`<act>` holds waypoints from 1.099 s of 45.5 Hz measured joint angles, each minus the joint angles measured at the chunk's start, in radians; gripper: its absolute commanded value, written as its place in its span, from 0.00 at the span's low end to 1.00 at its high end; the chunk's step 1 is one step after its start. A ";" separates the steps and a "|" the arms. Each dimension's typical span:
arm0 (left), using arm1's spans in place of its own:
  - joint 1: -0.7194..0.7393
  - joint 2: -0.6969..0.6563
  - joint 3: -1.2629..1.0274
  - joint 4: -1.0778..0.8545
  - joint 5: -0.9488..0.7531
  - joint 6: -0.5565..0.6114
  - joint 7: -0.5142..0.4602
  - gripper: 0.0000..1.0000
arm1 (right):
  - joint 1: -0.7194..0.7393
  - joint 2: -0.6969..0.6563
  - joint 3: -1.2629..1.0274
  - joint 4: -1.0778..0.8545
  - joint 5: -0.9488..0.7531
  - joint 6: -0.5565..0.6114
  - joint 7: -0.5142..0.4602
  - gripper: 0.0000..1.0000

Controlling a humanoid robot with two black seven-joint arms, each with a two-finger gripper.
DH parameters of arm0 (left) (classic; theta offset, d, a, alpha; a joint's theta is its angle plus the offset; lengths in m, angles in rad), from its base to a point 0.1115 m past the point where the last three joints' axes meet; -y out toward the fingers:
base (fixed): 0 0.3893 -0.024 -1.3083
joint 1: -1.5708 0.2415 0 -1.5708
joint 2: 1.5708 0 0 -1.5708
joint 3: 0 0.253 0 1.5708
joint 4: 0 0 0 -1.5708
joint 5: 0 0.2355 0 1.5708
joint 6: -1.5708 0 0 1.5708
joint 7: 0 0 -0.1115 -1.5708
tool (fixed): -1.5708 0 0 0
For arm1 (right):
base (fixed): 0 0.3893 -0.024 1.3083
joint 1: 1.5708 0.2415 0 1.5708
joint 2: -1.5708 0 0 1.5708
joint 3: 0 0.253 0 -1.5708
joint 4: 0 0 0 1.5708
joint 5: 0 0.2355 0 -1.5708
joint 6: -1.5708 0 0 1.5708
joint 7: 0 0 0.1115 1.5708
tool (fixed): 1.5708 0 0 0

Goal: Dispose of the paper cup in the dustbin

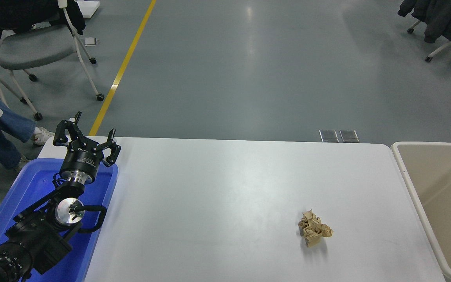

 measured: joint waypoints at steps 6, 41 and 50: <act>0.000 0.000 0.000 0.000 0.000 0.000 0.000 1.00 | 0.010 -0.004 -0.001 -0.006 0.000 -0.005 0.000 1.00; 0.000 0.000 0.000 0.000 0.000 0.000 0.000 1.00 | 0.019 -0.116 0.493 0.318 0.005 0.074 0.123 1.00; 0.000 0.000 0.000 0.000 0.000 0.000 0.000 1.00 | -0.047 -0.157 0.712 0.565 -0.041 0.075 0.146 1.00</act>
